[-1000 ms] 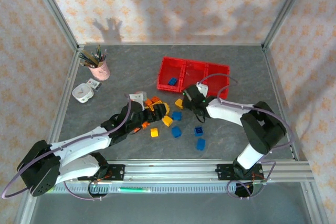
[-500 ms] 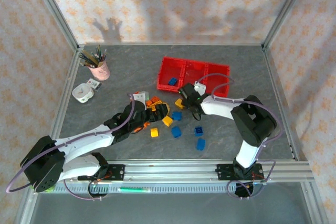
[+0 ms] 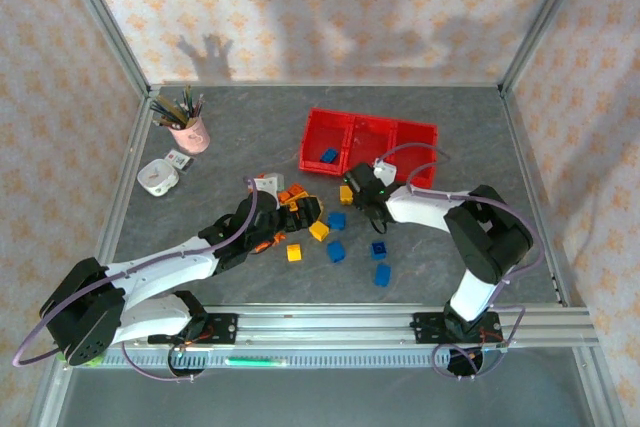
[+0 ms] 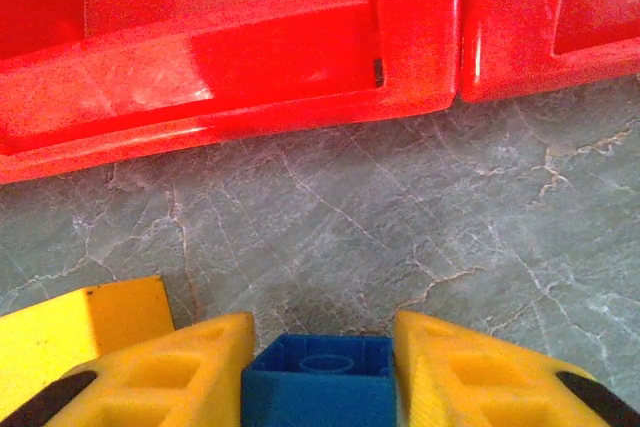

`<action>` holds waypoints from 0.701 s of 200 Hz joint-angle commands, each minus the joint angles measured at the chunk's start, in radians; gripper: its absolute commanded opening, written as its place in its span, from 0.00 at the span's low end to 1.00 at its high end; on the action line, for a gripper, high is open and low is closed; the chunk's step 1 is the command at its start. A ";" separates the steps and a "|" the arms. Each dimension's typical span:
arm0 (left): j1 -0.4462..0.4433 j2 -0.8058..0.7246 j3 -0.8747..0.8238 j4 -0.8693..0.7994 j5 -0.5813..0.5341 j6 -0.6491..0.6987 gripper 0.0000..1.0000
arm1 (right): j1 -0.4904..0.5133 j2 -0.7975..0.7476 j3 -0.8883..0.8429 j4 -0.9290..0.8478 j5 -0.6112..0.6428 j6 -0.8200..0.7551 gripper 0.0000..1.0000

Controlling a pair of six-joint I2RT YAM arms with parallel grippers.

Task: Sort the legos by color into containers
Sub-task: Pick up the lego from the center of the table.

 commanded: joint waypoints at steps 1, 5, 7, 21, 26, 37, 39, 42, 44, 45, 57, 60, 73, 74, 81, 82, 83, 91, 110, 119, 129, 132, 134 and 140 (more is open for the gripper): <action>-0.008 -0.013 0.023 0.016 -0.007 -0.002 0.99 | 0.000 -0.044 -0.001 -0.026 0.050 -0.021 0.37; -0.008 -0.014 0.022 0.018 -0.008 -0.002 0.99 | 0.000 -0.049 -0.001 -0.030 0.052 -0.026 0.36; -0.008 -0.016 0.021 0.018 -0.009 -0.003 0.99 | -0.001 -0.052 0.000 -0.030 0.054 -0.028 0.36; -0.008 -0.027 0.017 0.020 -0.012 -0.004 0.99 | 0.000 -0.073 0.004 -0.042 0.057 -0.044 0.33; -0.008 -0.030 0.017 0.018 -0.012 -0.003 0.99 | 0.001 -0.083 0.005 -0.048 0.062 -0.049 0.33; -0.008 -0.040 0.016 0.015 -0.018 -0.005 0.99 | 0.004 -0.106 0.010 -0.061 0.073 -0.063 0.31; -0.008 -0.042 0.015 0.014 -0.019 -0.005 0.99 | 0.006 -0.110 0.011 -0.062 0.076 -0.065 0.30; -0.008 -0.044 0.015 0.014 -0.021 -0.005 0.99 | 0.006 -0.117 0.011 -0.064 0.078 -0.070 0.30; -0.007 -0.045 0.015 0.014 -0.022 -0.005 0.99 | 0.007 -0.120 0.011 -0.064 0.079 -0.073 0.30; -0.007 -0.047 0.015 0.014 -0.023 -0.005 0.99 | 0.007 -0.122 0.011 -0.065 0.079 -0.075 0.30; -0.008 -0.056 0.015 0.008 -0.031 -0.003 0.99 | 0.008 -0.144 0.016 -0.075 0.079 -0.089 0.29; -0.007 -0.059 0.016 0.005 -0.034 -0.003 0.99 | 0.008 -0.146 0.018 -0.078 0.078 -0.092 0.29; -0.006 -0.070 0.021 -0.010 -0.048 0.004 0.99 | 0.009 -0.159 0.049 -0.106 0.068 -0.110 0.29; -0.006 -0.072 0.021 -0.011 -0.049 0.005 0.99 | 0.009 -0.160 0.052 -0.107 0.066 -0.112 0.29; -0.004 -0.076 0.027 -0.021 -0.059 0.014 0.99 | 0.010 -0.167 0.070 -0.111 0.053 -0.127 0.29; -0.004 -0.076 0.028 -0.023 -0.059 0.015 0.99 | 0.010 -0.168 0.073 -0.111 0.050 -0.129 0.29; -0.003 -0.076 0.028 -0.025 -0.060 0.016 0.99 | 0.011 -0.168 0.076 -0.111 0.047 -0.132 0.29; 0.001 -0.082 0.036 -0.041 -0.071 0.024 0.99 | 0.011 -0.170 0.099 -0.108 0.025 -0.152 0.29; 0.024 -0.091 0.050 -0.058 -0.081 0.038 0.99 | 0.011 -0.141 0.181 -0.107 -0.013 -0.198 0.29; 0.041 -0.093 0.057 -0.061 -0.076 0.043 0.99 | 0.011 -0.111 0.233 -0.116 -0.019 -0.218 0.29; 0.064 -0.093 0.065 -0.067 -0.069 0.045 0.99 | 0.010 -0.069 0.296 -0.120 -0.022 -0.240 0.29; 0.071 -0.093 0.066 -0.069 -0.065 0.046 0.99 | 0.011 -0.058 0.313 -0.117 -0.023 -0.248 0.29; 0.077 -0.093 0.068 -0.070 -0.064 0.047 0.99 | 0.011 -0.049 0.322 -0.115 -0.024 -0.252 0.29; 0.090 -0.094 0.073 -0.071 -0.058 0.049 0.99 | 0.011 -0.023 0.352 -0.109 -0.023 -0.265 0.29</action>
